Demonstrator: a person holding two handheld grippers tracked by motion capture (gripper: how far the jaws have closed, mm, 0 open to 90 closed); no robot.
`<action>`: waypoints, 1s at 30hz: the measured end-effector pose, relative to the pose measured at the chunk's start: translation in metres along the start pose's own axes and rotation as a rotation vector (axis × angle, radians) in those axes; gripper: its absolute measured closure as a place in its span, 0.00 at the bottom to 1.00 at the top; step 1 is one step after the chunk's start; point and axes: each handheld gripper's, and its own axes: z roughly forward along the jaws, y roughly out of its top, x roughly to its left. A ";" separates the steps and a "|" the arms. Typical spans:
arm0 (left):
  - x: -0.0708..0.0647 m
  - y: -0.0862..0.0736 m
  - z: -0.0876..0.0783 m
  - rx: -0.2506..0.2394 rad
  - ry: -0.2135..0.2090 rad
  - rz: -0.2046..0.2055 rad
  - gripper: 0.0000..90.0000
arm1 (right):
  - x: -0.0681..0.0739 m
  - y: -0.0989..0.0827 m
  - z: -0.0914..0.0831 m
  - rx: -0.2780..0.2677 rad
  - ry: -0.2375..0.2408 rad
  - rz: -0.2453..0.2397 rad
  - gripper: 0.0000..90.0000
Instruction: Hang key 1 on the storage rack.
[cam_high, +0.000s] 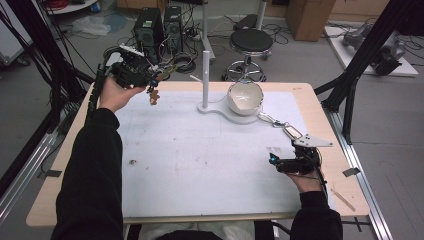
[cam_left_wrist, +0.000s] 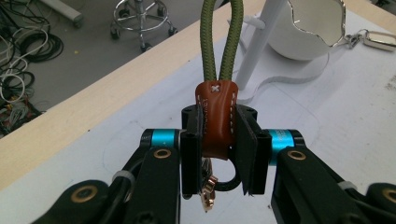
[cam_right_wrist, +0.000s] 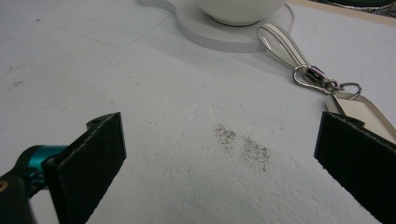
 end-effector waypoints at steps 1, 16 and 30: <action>0.001 0.001 -0.002 -0.007 0.001 -0.001 0.81 | 0.000 0.000 0.000 -0.001 -0.004 -0.002 0.01; -0.010 0.032 0.001 -0.006 0.046 0.026 0.81 | 0.002 0.000 0.002 0.009 -0.006 -0.011 0.01; -0.015 0.035 0.031 0.061 0.051 0.028 0.81 | 0.002 -0.001 0.001 0.008 -0.001 -0.013 0.01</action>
